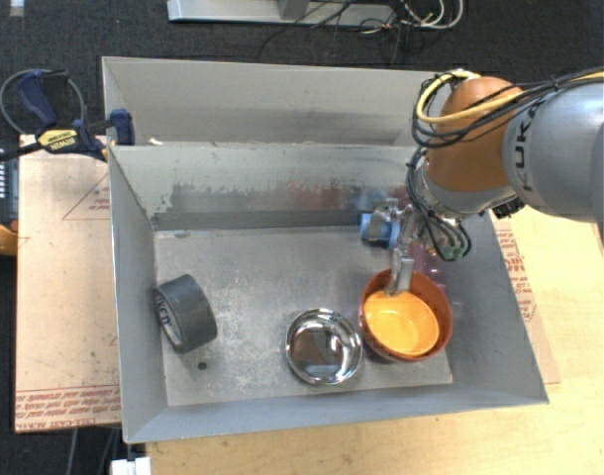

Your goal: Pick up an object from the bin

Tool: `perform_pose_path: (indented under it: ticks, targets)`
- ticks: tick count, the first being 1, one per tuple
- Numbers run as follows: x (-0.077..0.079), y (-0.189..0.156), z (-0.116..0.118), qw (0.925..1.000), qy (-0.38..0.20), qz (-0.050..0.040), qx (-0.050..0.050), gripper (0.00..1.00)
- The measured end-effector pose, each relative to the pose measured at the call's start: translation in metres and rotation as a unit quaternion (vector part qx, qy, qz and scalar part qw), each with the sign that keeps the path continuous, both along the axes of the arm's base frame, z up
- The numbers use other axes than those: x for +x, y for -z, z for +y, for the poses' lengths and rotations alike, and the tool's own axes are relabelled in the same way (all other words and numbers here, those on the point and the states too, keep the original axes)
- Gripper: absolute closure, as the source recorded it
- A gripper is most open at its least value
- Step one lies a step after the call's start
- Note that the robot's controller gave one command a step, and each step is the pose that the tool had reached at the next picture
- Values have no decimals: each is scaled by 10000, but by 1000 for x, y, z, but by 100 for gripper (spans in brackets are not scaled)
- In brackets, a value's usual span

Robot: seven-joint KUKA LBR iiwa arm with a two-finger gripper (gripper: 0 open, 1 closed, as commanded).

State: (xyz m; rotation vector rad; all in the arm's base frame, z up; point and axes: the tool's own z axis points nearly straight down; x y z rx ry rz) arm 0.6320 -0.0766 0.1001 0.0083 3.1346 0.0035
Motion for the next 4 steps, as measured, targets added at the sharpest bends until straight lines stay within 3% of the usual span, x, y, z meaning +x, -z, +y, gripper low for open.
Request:
perform_pose_path:
  ticks: [1, 2, 3, 4]
  targets:
    - [-40, -101, -33, 9993, -361, 45, -8, 0]
    - [-17, -32, -42, 10000, -48, 4, 1, 0]
    - [-6, -29, -24, 9999, -123, -13, -16, 0]
    - [12, 31, 5, 9978, -668, 34, 23, 0]
